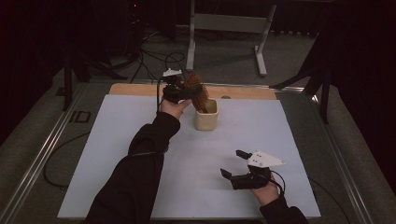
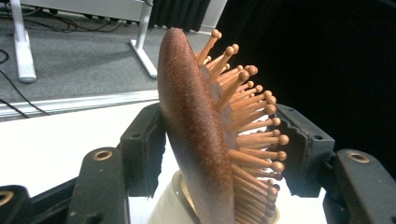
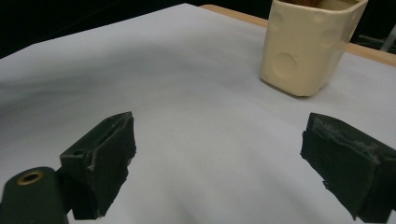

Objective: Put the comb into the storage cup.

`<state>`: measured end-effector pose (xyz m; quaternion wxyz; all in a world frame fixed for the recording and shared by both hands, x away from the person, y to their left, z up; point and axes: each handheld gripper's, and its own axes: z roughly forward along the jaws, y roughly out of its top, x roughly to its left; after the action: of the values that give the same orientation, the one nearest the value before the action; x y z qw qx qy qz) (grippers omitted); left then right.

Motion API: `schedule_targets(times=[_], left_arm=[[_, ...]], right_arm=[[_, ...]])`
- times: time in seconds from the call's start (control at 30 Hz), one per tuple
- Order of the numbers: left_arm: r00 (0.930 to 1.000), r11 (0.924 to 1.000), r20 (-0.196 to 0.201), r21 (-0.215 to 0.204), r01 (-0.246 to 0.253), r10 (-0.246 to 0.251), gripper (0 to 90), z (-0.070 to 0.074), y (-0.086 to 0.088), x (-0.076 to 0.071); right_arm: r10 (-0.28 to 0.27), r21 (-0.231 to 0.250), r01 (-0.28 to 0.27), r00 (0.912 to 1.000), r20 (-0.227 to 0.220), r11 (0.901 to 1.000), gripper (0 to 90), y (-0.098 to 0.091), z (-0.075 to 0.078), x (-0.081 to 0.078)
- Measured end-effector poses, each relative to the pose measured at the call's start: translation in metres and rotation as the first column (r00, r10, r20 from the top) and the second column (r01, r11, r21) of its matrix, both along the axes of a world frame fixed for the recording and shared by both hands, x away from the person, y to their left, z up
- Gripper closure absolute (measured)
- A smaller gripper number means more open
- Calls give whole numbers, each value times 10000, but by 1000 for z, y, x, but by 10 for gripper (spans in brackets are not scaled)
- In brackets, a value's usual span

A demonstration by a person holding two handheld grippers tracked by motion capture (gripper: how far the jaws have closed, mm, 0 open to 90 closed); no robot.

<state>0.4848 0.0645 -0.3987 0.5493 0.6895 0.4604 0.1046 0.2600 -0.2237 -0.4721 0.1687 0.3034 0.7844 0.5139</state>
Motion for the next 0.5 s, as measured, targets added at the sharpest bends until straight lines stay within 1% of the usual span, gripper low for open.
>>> schedule_targets(times=[0.07,0.13,0.17,0.23,0.3,0.33,0.37,0.43,0.47,0.5], left_arm=[[9999,10000,97,23,-28,27,356,2,2,-1],[9998,9999,177,-118,-74,76,337,3,6,-2],[9998,9999,208,-112,-61,64,329,3,8,-3],[9996,9995,185,-219,212,-208,276,3,13,-4],[9994,9996,224,-131,248,-245,257,3,17,-5],[9994,9996,224,-131,248,-245,237,3,17,-5],[9995,9996,173,-139,263,-261,208,2,21,-6],[9987,9988,191,-131,474,-472,175,2,24,-7],[9987,9991,270,23,435,-436,156,2,25,-9],[9982,9987,314,48,512,-513,152,1,26,-10]], right_arm=[[2,-6,-2,10000,14,10000,96,0,0,0],[-11,0,11,10000,-18,10000,95,0,0,0],[-19,-2,19,10000,-13,10000,95,0,0,0],[-21,6,21,10000,-13,10000,96,0,0,0],[-11,22,11,10000,-12,10000,95,1,0,0],[-12,17,12,10000,-19,10000,95,1,0,0],[-35,14,35,10000,-45,10000,95,1,0,0],[-36,18,36,10000,-44,10000,95,1,0,0],[-52,4,52,10000,-49,10000,95,1,0,0],[-58,-7,58,10000,-48,10000,95,1,0,0]])
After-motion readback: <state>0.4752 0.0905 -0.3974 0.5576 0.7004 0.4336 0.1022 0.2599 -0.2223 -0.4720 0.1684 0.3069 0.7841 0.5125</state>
